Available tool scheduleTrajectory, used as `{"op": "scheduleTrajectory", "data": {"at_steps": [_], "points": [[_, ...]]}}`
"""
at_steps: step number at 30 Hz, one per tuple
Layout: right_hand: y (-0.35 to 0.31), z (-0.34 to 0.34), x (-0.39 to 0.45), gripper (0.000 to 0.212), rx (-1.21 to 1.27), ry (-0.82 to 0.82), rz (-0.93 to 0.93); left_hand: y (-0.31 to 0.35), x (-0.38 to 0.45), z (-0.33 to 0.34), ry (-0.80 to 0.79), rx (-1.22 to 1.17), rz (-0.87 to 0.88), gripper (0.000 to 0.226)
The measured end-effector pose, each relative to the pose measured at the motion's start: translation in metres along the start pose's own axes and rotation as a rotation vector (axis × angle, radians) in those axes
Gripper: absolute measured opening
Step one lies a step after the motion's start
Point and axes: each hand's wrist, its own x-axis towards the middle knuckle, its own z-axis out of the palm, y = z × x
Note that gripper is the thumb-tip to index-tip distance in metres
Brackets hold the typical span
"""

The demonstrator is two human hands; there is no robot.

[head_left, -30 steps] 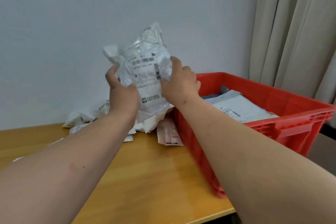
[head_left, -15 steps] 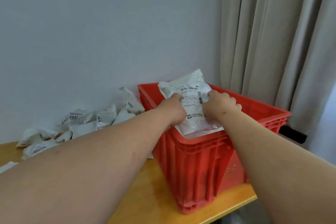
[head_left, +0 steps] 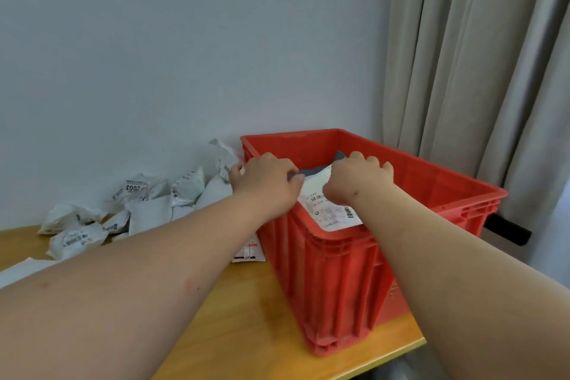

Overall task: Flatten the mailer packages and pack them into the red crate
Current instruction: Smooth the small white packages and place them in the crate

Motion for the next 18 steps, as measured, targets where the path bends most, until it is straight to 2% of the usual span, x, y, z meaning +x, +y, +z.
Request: {"op": "scheduleTrajectory", "data": {"at_steps": [2, 4, 7, 9, 12, 15, 18], "points": [[-0.031, -0.011, -0.009, 0.042, 0.168, 0.293, -0.158, -0.030, -0.006, 0.000, 0.055, -0.029, -0.085, 0.033], [-0.070, -0.012, -0.019, 0.035, 0.314, 0.492, -0.377, -0.064, -0.017, 0.001, 0.003, 0.003, -0.173, 0.035], [-0.131, 0.002, -0.037, 0.026, 0.457, 0.543, -0.646, -0.118, -0.034, 0.009, -0.152, 0.084, -0.258, 0.041], [-0.165, 0.018, -0.045, 0.030, 0.432, 0.386, -0.719, -0.157, -0.045, 0.019, -0.235, 0.096, -0.301, 0.041], [-0.201, 0.055, -0.039, 0.039, 0.359, 0.052, -0.641, -0.211, -0.055, 0.031, -0.278, 0.009, -0.379, 0.043], [-0.219, 0.094, -0.014, 0.047, 0.491, -0.191, -0.405, -0.251, -0.055, 0.039, -0.283, -0.074, -0.441, 0.054], [-0.227, 0.120, 0.020, 0.057, 0.771, -0.228, -0.017, -0.283, -0.045, 0.051, -0.245, -0.114, -0.480, 0.054]]}}
